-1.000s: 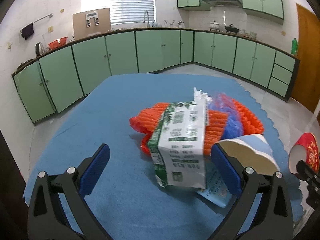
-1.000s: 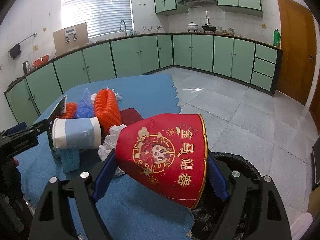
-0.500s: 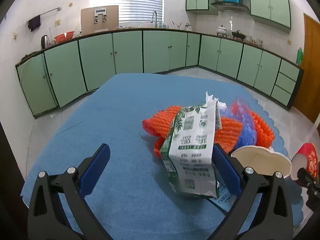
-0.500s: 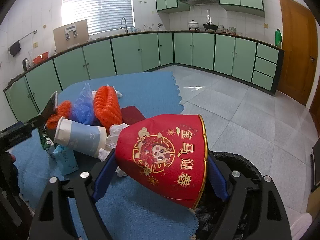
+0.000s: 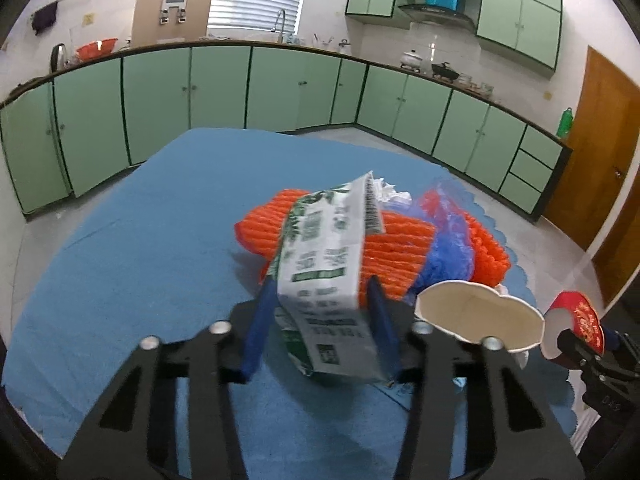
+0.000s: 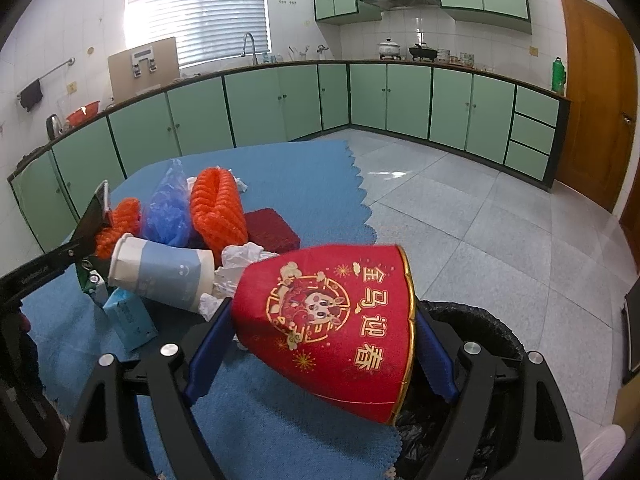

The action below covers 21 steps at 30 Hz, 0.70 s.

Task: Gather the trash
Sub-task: 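Grasp the green-and-white milk carton with the left tool while the right tool holds the hat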

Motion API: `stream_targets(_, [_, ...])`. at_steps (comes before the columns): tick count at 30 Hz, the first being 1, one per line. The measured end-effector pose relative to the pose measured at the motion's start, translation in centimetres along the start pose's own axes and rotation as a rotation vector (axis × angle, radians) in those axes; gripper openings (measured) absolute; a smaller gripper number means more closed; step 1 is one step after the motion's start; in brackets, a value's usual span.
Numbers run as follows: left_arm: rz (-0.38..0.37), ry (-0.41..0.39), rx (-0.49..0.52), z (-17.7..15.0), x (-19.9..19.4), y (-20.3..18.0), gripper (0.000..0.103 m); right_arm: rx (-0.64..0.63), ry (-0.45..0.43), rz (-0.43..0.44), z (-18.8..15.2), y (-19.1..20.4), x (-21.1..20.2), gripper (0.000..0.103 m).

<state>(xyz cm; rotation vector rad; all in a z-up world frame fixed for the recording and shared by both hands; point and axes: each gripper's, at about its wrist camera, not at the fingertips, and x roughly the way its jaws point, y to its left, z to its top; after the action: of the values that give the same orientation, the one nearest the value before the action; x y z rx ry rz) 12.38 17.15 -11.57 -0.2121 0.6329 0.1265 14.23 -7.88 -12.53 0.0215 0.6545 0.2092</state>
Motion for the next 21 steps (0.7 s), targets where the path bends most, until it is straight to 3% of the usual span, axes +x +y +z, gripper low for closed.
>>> stream_targets(9, [0.057,-0.022,0.043,0.1,-0.3,-0.7,0.019,0.003,-0.009,0.007,0.0,-0.1,-0.3,0.081])
stream_targets(11, [0.072,-0.030,0.044,0.2,-0.4,-0.7,0.014,-0.004,-0.009,0.024,0.1,-0.1,-0.4,0.072])
stream_targets(13, [0.077,-0.032,0.040,0.3,-0.6,-0.5,0.012,-0.007,0.011,0.057,0.1,-0.2,-0.2,0.047])
stream_targets(14, [0.078,-0.034,0.038,0.3,-0.7,-0.5,0.012,-0.005,0.021,0.060,0.2,-0.1,0.0,0.045])
stream_targets(18, [0.089,-0.050,0.024,0.1,-1.5,-0.5,0.010,-0.005,0.034,0.062,-0.1,-0.1,0.0,0.046])
stream_targets(21, [0.092,-0.079,0.012,0.2,-2.6,-0.5,0.009,-0.014,0.036,0.058,-0.2,0.1,-0.1,0.061])
